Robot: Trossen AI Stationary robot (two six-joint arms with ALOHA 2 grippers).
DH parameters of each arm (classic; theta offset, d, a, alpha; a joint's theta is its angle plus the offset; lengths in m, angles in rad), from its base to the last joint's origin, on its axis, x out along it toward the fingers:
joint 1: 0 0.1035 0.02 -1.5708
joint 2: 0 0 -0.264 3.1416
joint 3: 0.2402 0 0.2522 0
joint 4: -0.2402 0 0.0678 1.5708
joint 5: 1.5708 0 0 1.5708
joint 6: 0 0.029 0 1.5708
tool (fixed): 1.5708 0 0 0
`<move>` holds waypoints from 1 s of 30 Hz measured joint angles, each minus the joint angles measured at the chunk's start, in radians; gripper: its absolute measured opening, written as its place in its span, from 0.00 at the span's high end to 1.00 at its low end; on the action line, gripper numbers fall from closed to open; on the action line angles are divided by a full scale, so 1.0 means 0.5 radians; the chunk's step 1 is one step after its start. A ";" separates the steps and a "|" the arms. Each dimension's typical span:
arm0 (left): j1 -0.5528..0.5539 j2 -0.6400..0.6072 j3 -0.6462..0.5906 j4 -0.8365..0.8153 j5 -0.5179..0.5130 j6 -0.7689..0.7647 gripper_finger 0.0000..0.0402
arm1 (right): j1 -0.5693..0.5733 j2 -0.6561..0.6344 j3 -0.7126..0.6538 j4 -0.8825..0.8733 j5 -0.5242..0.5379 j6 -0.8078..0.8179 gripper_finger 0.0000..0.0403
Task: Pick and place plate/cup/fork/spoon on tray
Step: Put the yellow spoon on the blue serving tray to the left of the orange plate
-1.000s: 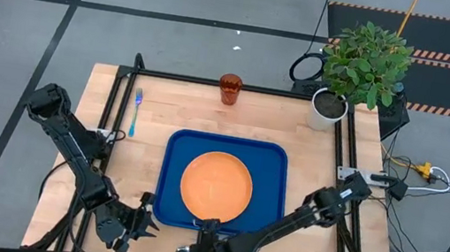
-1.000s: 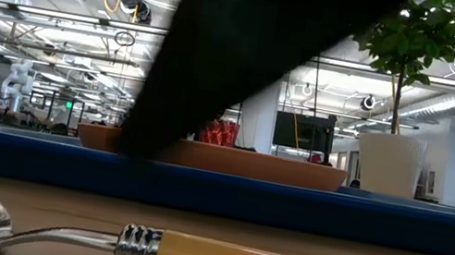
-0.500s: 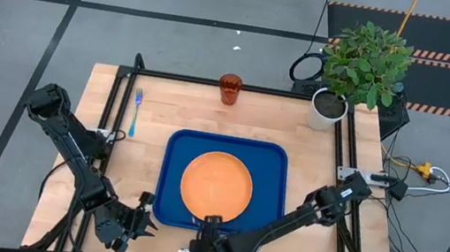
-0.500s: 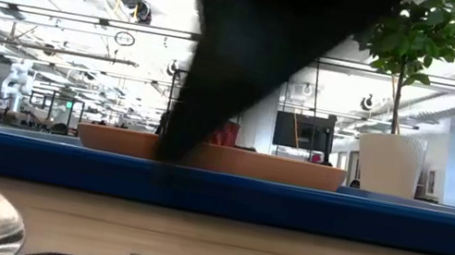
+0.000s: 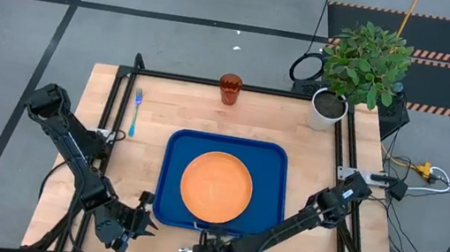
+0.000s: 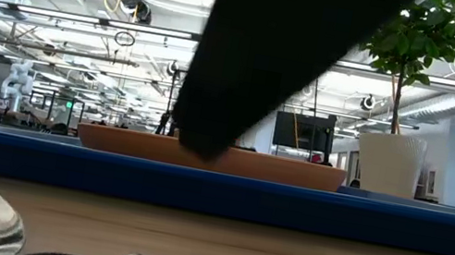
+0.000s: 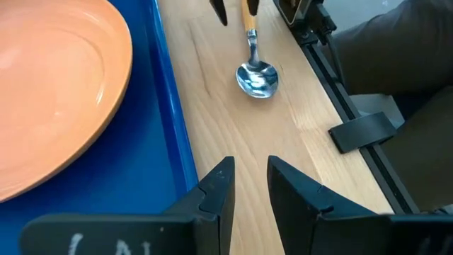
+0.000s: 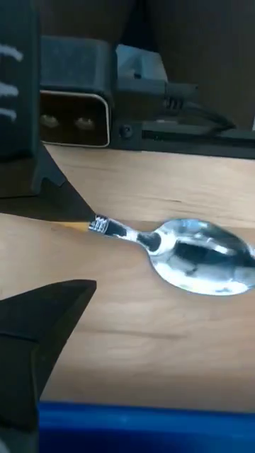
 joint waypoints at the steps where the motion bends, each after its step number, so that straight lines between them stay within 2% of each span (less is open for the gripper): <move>1: 0.000 0.000 0.000 0.001 0.000 -0.001 0.78 | 0.003 0.000 -0.017 0.044 -0.025 0.017 0.67; 7: 0.000 0.000 0.000 -0.011 0.000 -0.004 0.78 | 0.014 -0.005 -0.085 0.191 -0.176 0.121 0.67; 17: 0.000 0.000 0.000 -0.011 -0.001 -0.001 0.78 | 0.029 -0.013 -0.282 0.276 -0.194 0.208 0.67; 30: -0.001 0.000 0.000 -0.011 -0.001 -0.008 0.78 | 0.033 -0.013 -0.294 0.173 -0.015 0.045 0.67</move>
